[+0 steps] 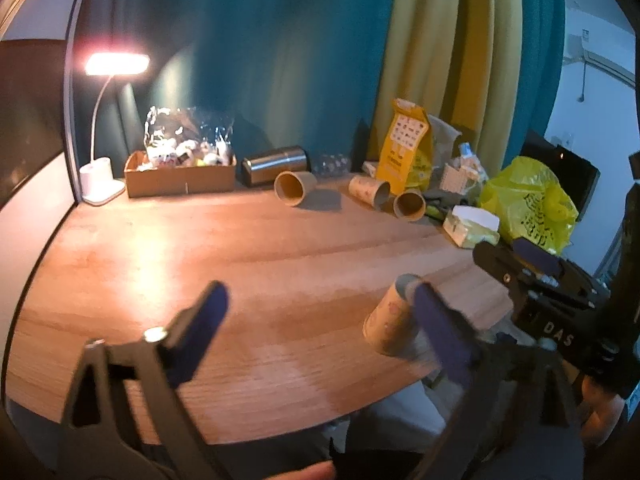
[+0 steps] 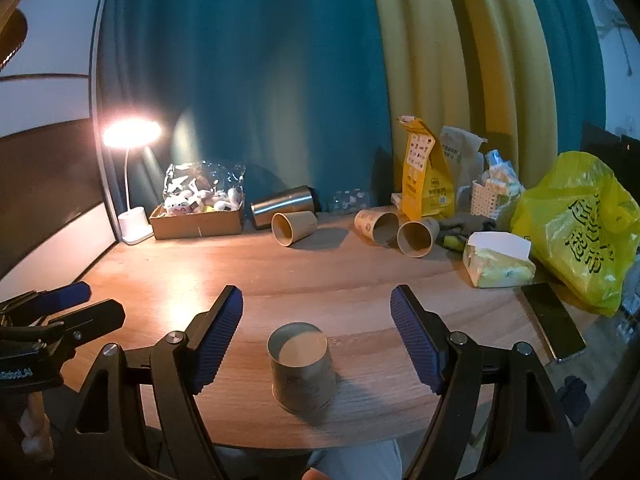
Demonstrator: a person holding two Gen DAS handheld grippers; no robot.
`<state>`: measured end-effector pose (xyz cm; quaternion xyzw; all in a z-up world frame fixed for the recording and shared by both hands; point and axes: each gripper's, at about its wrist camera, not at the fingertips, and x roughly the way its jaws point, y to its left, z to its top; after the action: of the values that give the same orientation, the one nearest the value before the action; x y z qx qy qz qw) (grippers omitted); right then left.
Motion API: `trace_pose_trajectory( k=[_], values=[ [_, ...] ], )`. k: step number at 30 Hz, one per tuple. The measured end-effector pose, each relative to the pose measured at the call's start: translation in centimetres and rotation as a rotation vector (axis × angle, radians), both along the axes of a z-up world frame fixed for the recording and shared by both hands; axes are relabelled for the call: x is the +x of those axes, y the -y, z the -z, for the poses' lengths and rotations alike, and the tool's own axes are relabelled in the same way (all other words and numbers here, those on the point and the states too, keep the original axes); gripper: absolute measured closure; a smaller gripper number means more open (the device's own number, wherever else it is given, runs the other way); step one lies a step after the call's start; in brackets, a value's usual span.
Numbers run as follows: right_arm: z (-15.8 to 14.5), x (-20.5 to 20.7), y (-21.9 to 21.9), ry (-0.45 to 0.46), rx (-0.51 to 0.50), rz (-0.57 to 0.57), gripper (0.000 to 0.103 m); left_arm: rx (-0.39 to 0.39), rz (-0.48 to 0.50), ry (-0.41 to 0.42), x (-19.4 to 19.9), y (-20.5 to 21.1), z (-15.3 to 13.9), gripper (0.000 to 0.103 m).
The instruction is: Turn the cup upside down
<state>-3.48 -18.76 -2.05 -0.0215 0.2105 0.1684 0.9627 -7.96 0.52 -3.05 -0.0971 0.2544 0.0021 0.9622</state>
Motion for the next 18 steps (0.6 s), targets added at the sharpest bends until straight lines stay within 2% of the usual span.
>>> trace_pose_trajectory(
  k=[7,18],
  values=[
    [-0.6,0.0,0.3,-0.042,0.034,-0.022,0.023,0.032,-0.019,0.027,-0.5,0.3,-1.4,0.006],
    [-0.6,-0.2,0.2,-0.057,0.038,-0.019,0.023,0.045,-0.021,0.015,-0.3,0.6,-1.3,0.006]
  ],
)
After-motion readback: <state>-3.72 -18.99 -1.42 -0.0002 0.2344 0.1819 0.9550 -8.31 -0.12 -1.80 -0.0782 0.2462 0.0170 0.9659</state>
